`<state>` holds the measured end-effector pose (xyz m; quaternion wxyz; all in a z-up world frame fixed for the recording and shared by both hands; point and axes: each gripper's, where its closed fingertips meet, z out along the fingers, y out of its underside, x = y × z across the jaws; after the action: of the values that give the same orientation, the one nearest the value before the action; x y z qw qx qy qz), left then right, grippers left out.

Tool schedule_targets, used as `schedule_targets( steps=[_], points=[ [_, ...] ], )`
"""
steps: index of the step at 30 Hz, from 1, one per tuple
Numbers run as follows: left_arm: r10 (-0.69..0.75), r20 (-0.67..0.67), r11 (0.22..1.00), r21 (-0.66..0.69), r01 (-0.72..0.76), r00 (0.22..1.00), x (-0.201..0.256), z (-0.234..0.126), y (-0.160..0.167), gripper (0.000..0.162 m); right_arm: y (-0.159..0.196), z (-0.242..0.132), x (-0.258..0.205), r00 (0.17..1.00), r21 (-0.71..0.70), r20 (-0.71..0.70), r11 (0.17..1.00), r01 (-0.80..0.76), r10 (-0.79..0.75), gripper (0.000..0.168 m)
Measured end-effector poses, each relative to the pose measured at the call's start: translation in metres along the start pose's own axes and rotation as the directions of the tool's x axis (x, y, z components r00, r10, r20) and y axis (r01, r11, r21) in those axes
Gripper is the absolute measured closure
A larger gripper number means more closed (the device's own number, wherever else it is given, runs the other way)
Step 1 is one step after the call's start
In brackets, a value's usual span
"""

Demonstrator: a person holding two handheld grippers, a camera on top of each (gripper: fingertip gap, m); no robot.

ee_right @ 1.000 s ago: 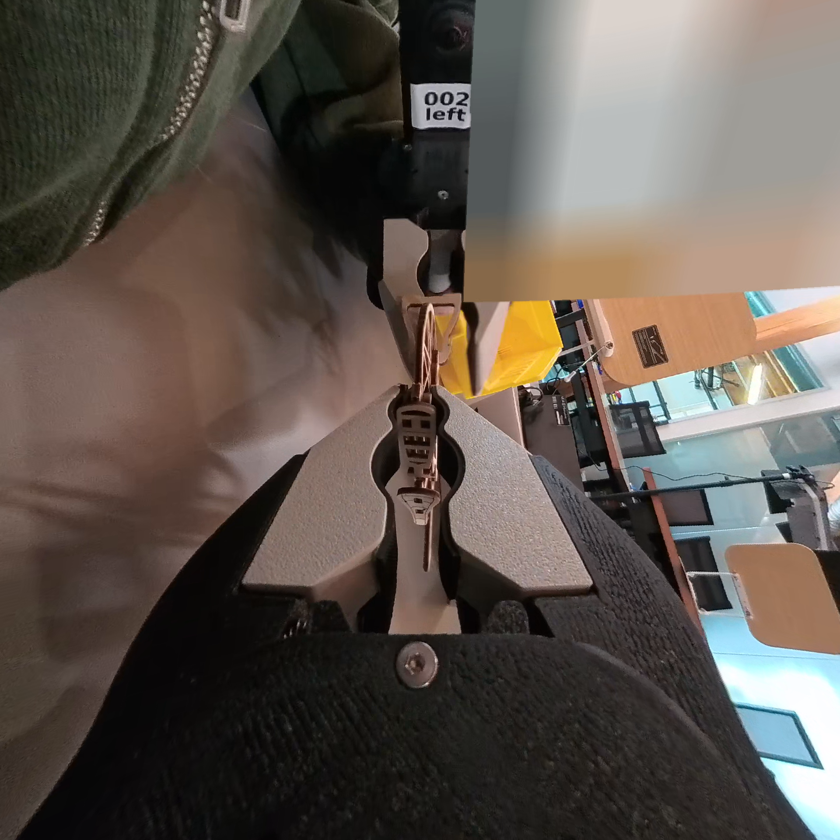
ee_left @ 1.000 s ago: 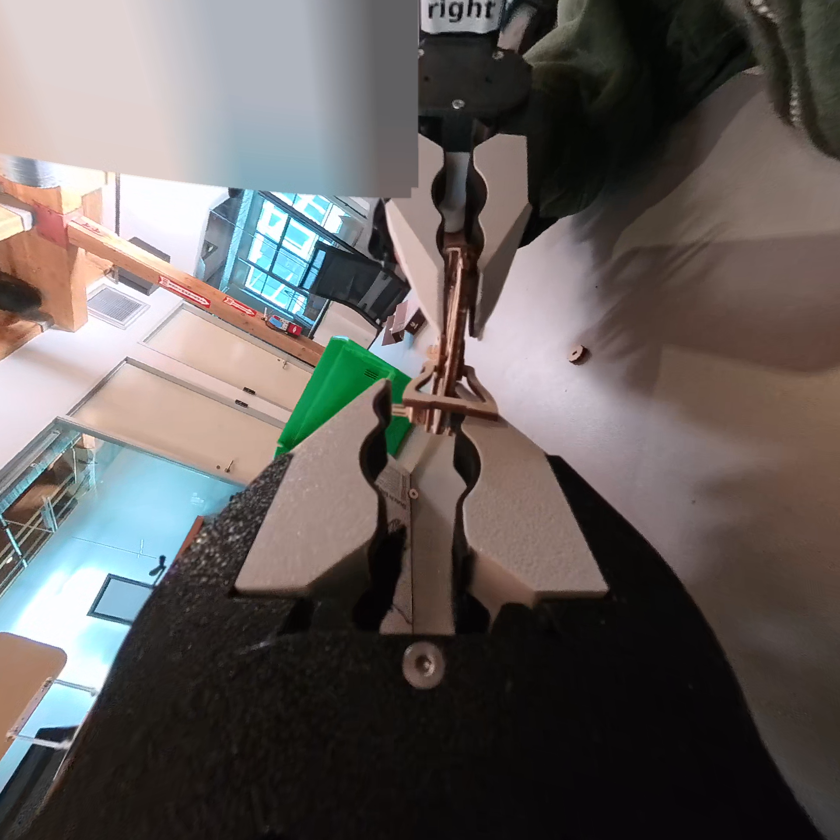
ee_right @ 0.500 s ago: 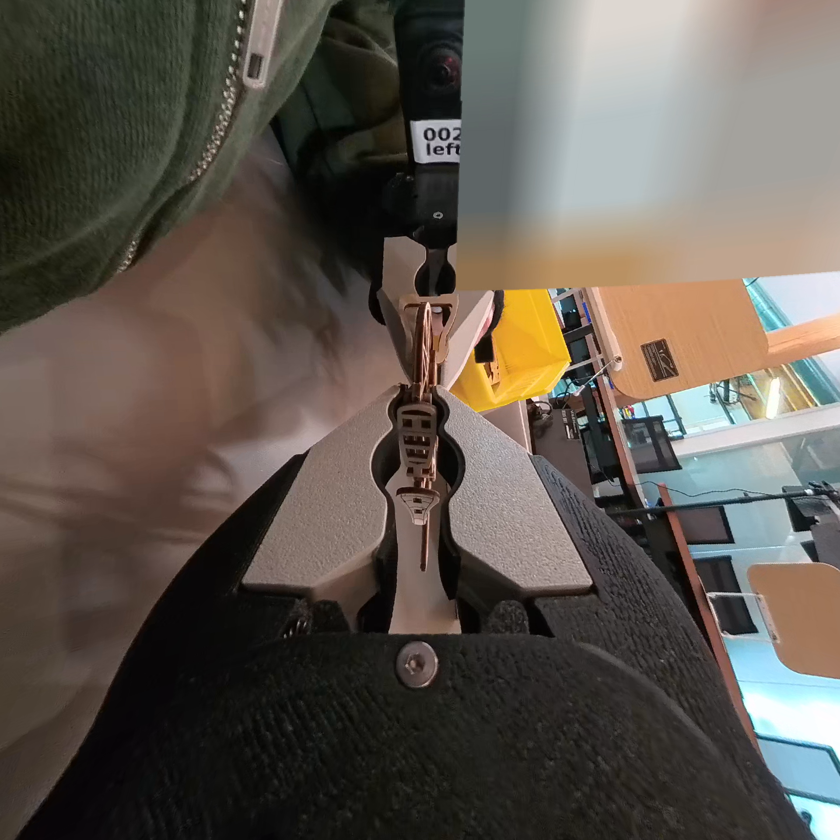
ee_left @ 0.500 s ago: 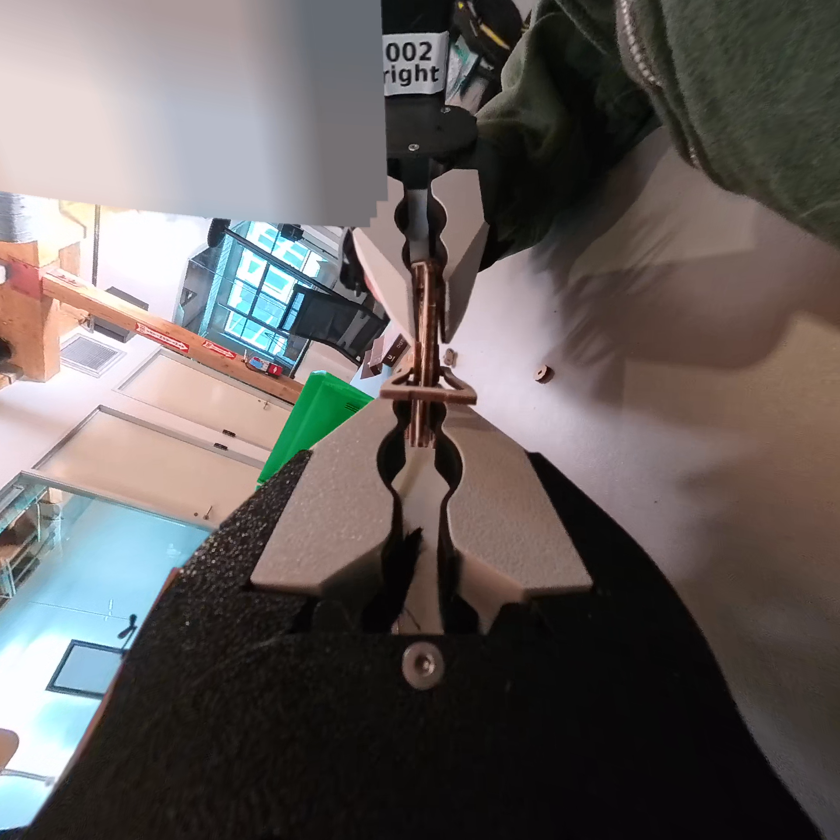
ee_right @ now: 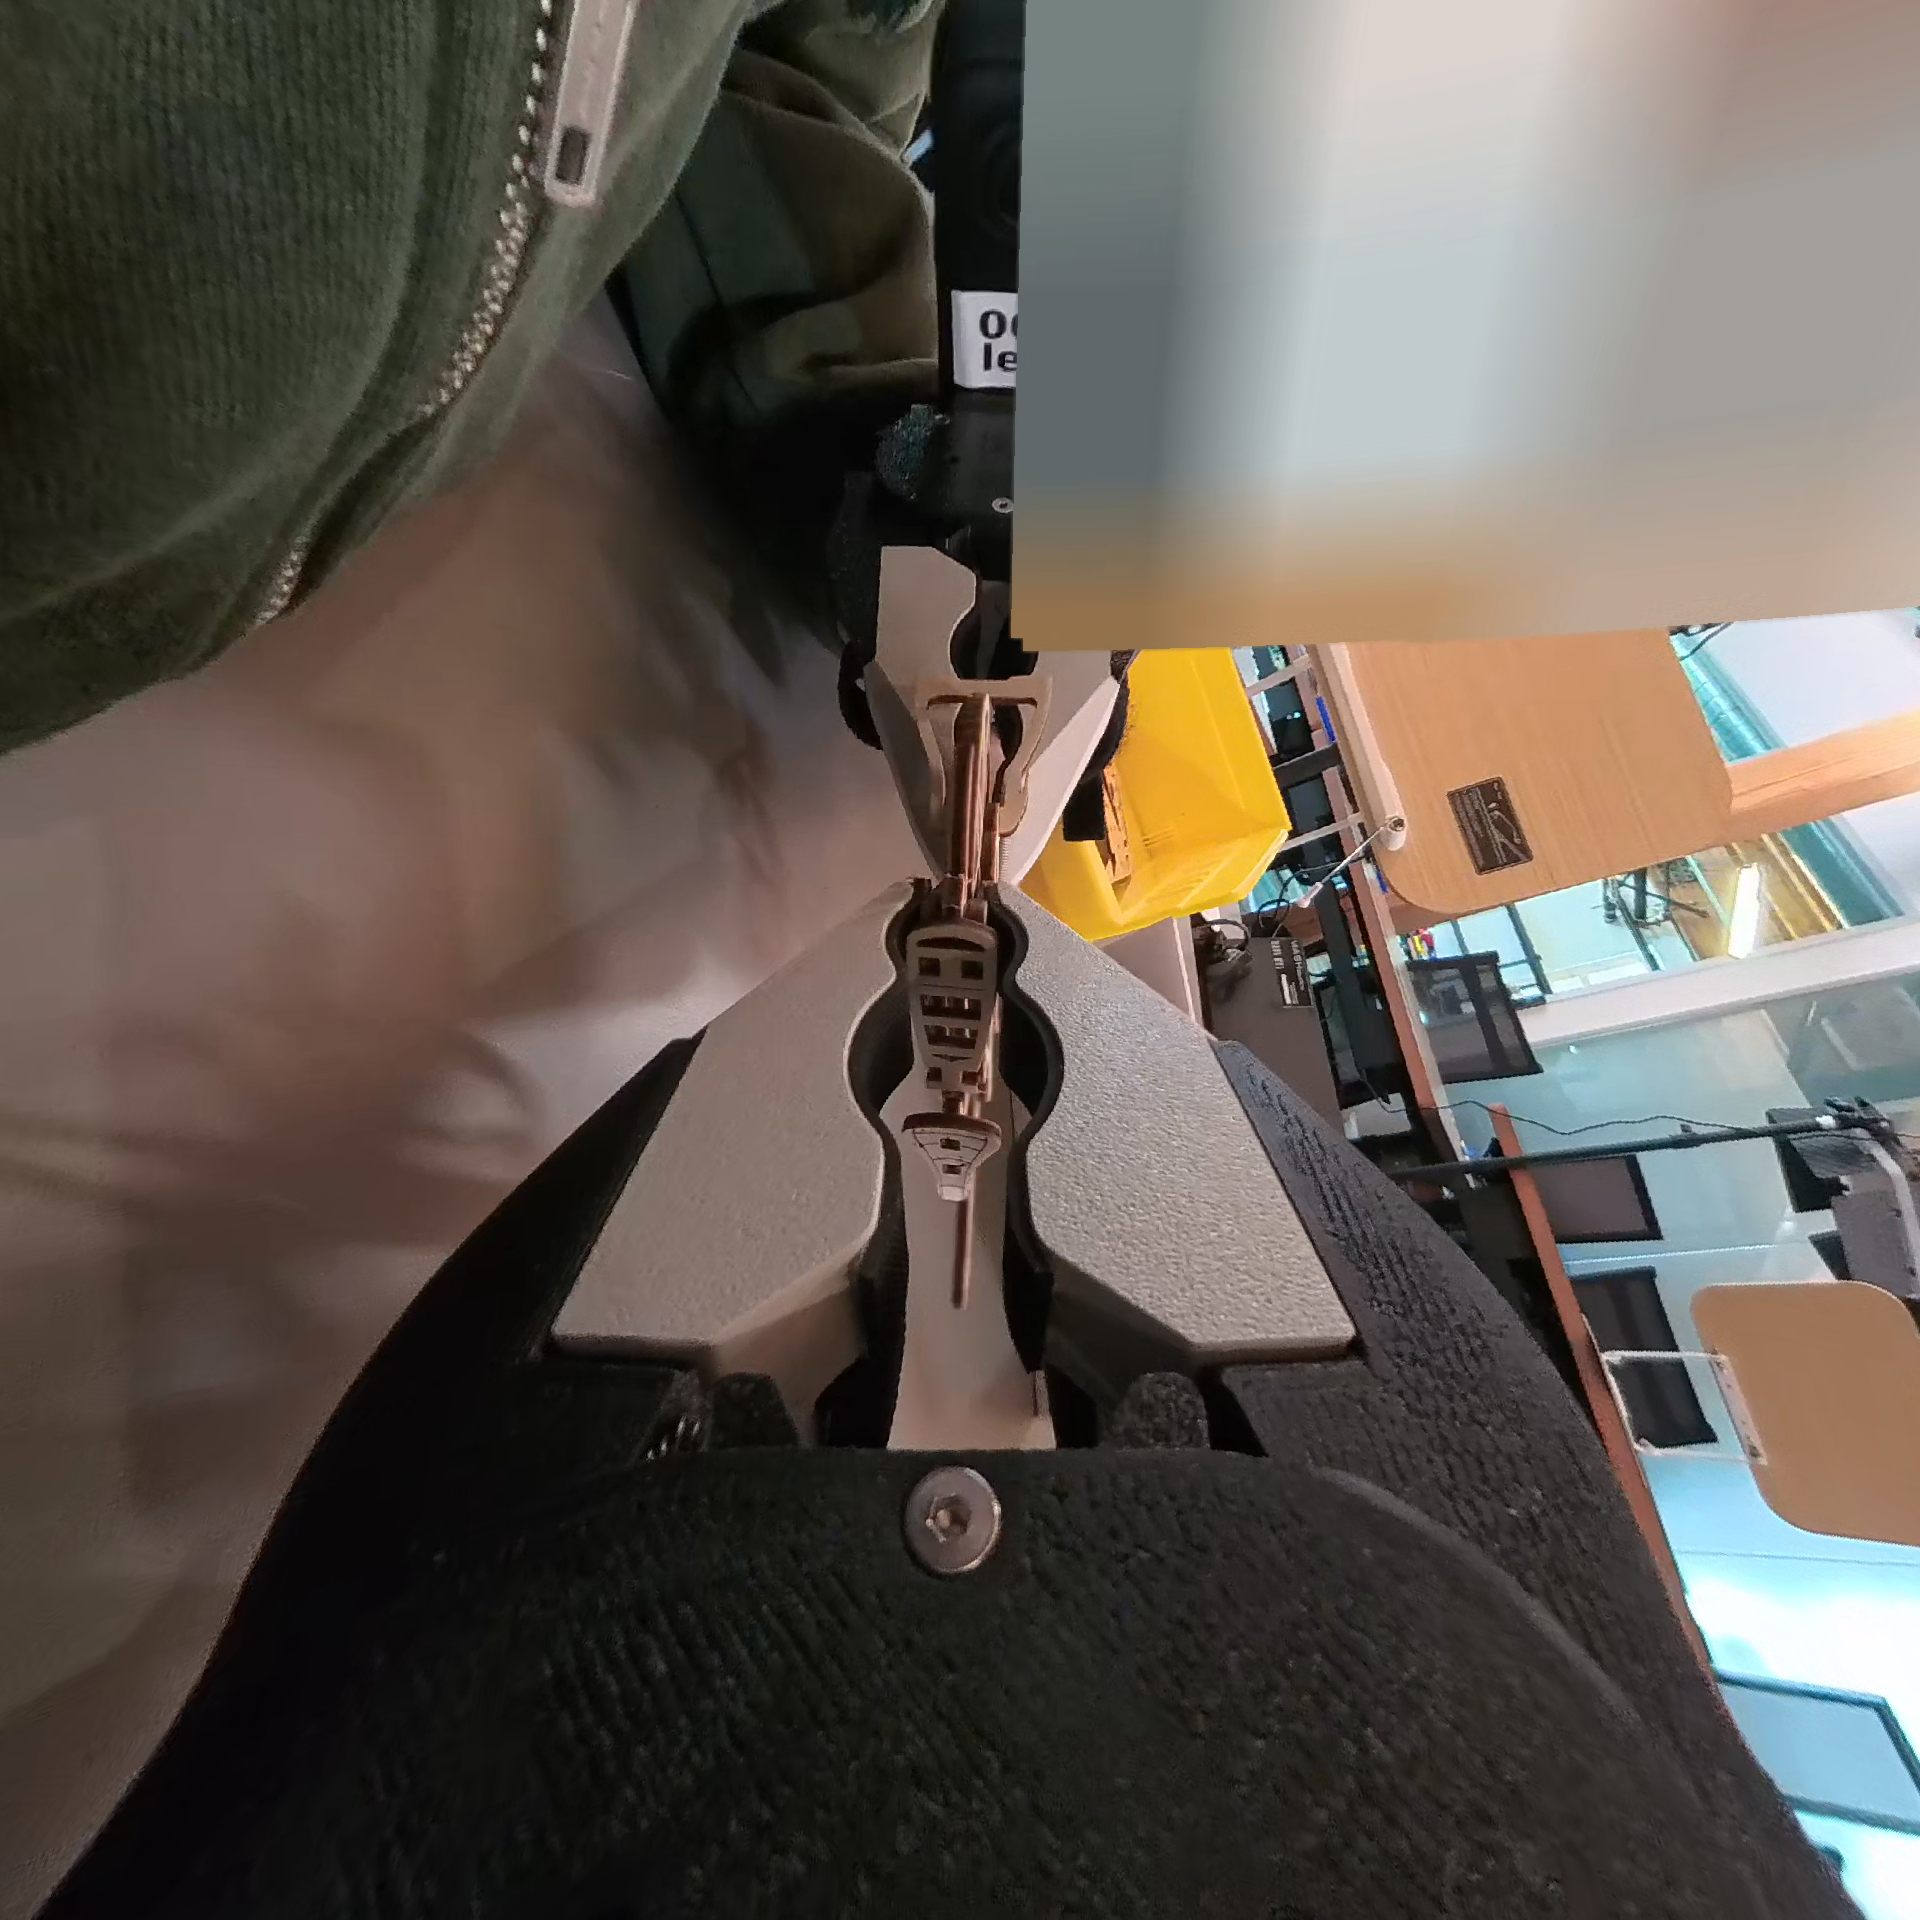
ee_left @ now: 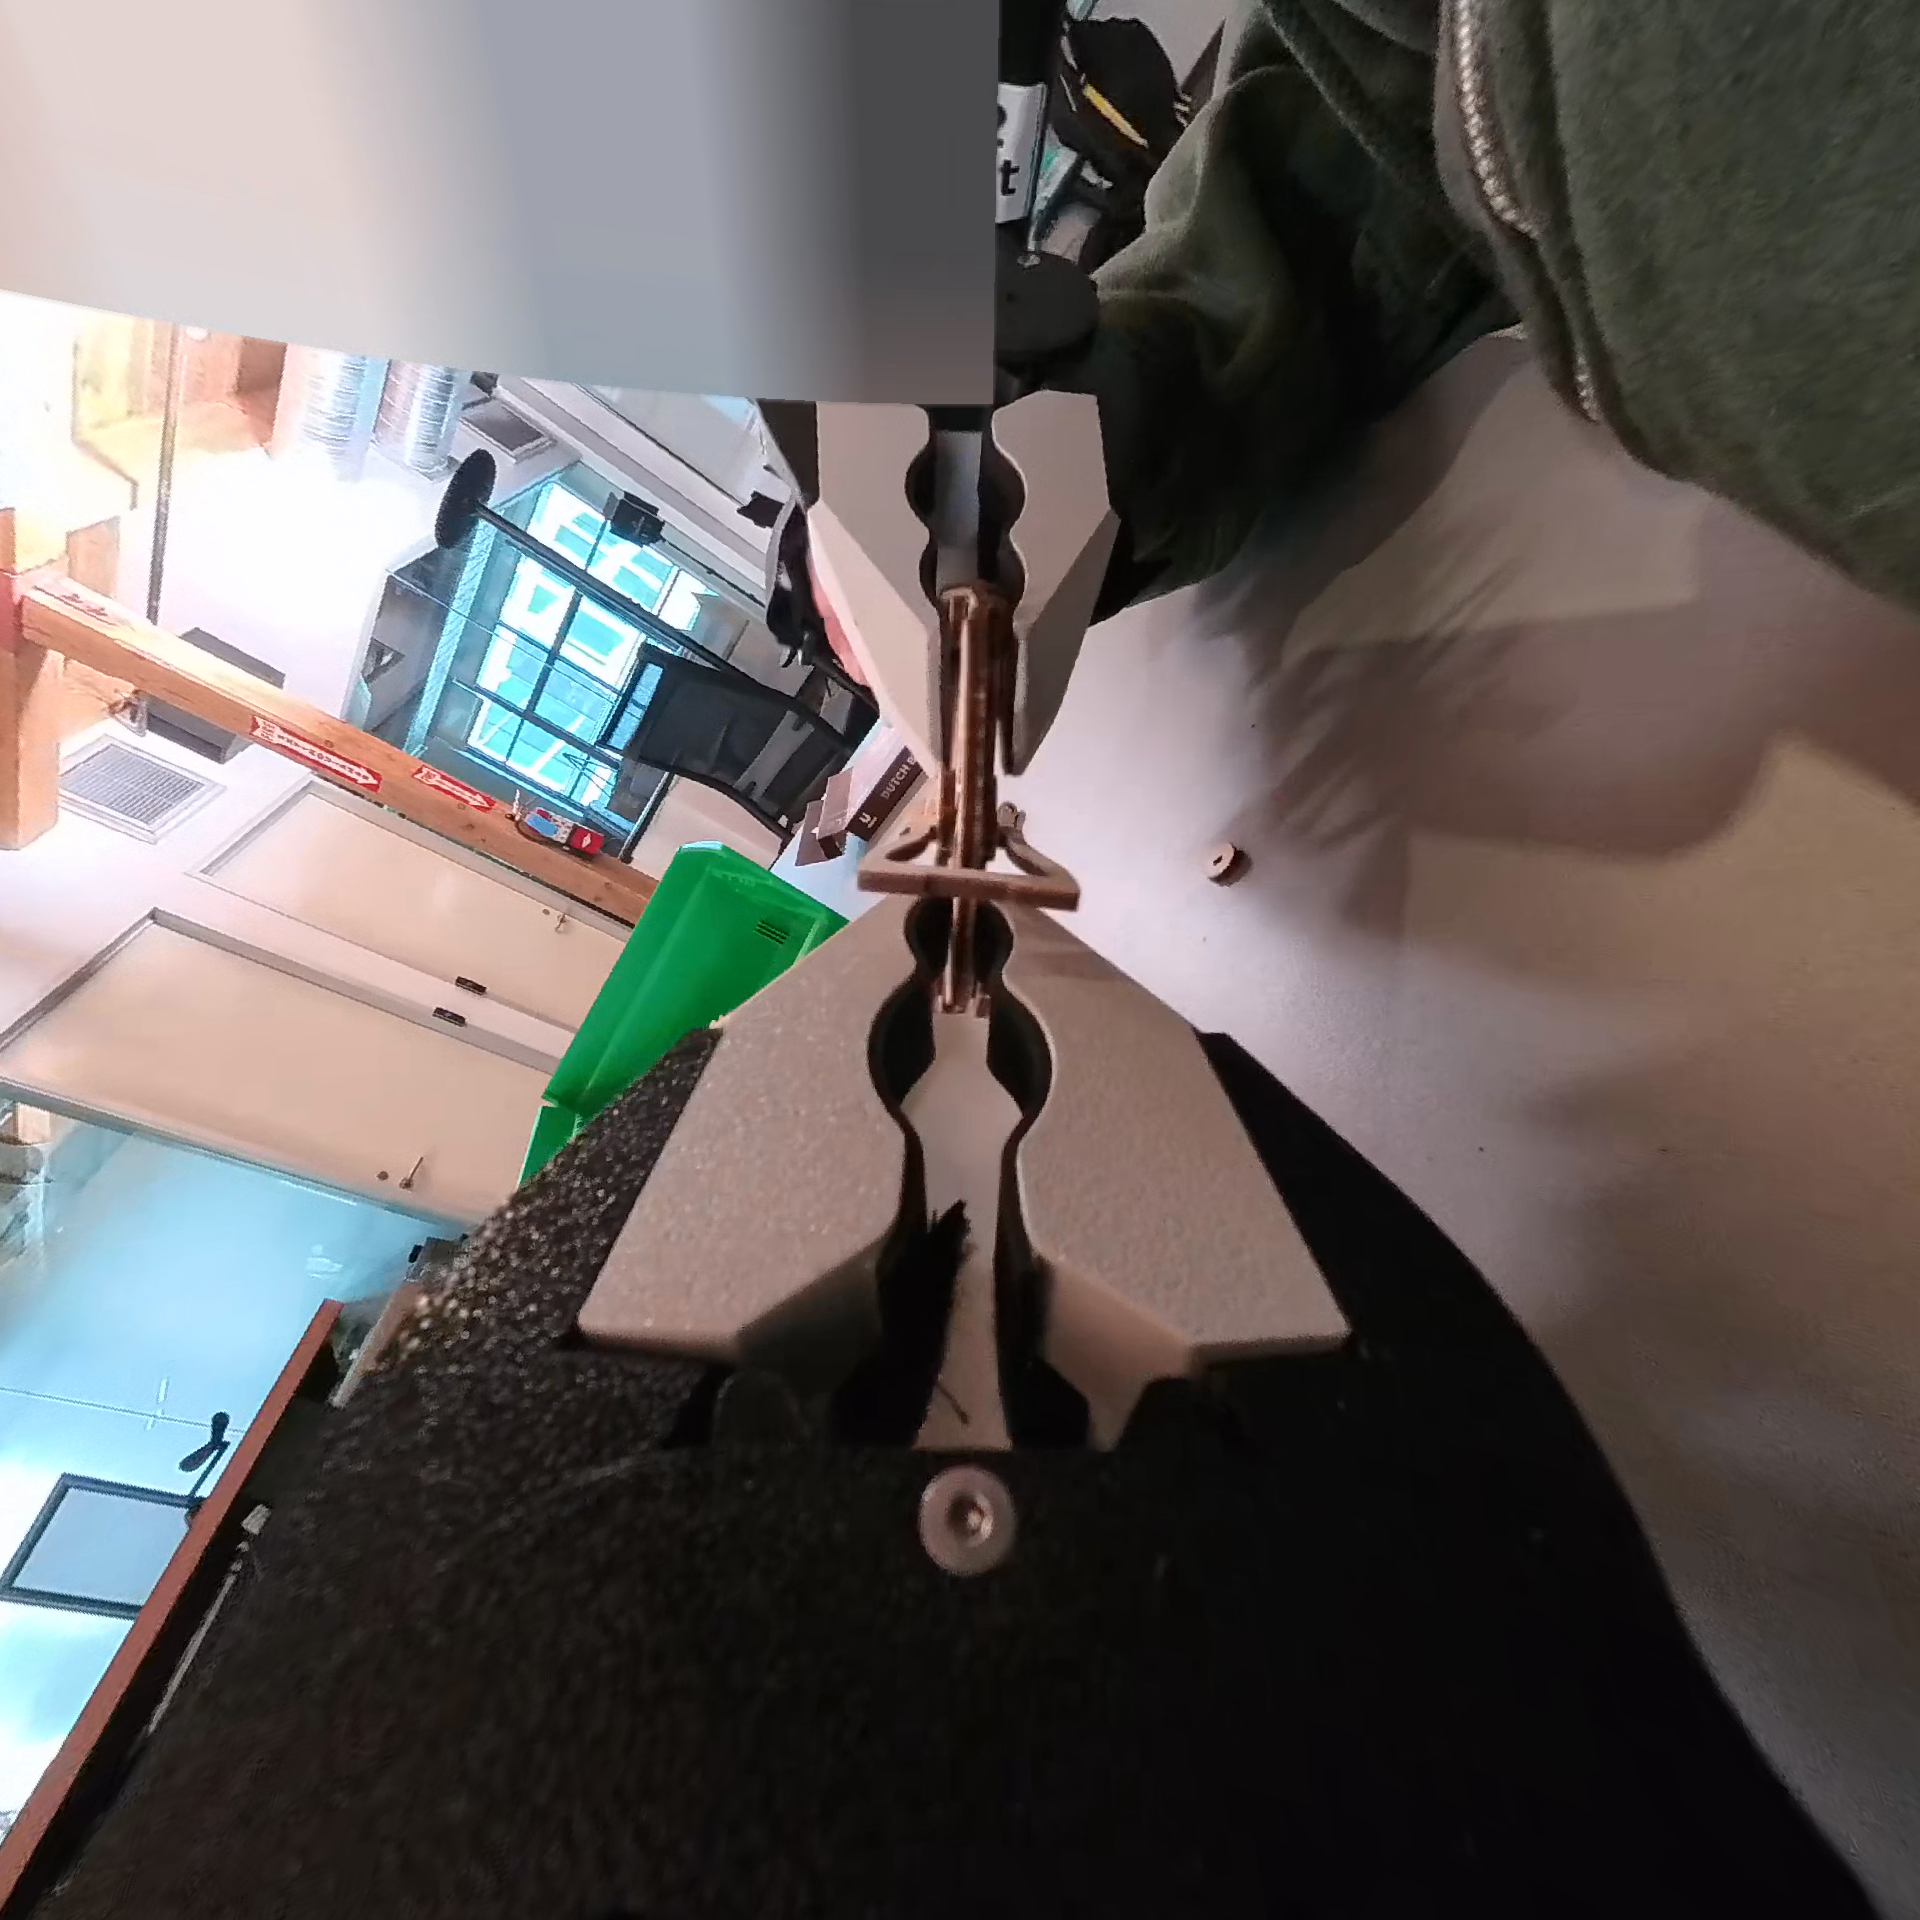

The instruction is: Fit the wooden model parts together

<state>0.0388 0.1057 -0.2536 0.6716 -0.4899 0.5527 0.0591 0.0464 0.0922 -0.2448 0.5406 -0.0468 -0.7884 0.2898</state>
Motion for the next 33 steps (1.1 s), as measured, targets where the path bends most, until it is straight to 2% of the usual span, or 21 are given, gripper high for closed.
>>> schedule_targets(
  steps=[6,15,33],
  points=[
    [0.016,-0.013,1.000,-0.015,-0.016,1.000,0.003,0.001,0.001,0.162,-0.001,0.003,-0.002,1.000,0.000,0.001,1.000,0.005,-0.005,0.152],
    [0.024,-0.017,0.999,-0.023,-0.025,1.000,0.004,0.002,0.003,0.162,0.005,0.007,-0.004,1.000,-0.028,0.010,1.000,0.001,-0.001,0.157],
    [0.029,-0.008,0.992,-0.122,-0.030,1.000,0.003,0.005,0.013,0.162,0.010,0.007,-0.003,1.000,-0.050,0.007,0.999,0.006,-0.006,0.160]
  ],
)
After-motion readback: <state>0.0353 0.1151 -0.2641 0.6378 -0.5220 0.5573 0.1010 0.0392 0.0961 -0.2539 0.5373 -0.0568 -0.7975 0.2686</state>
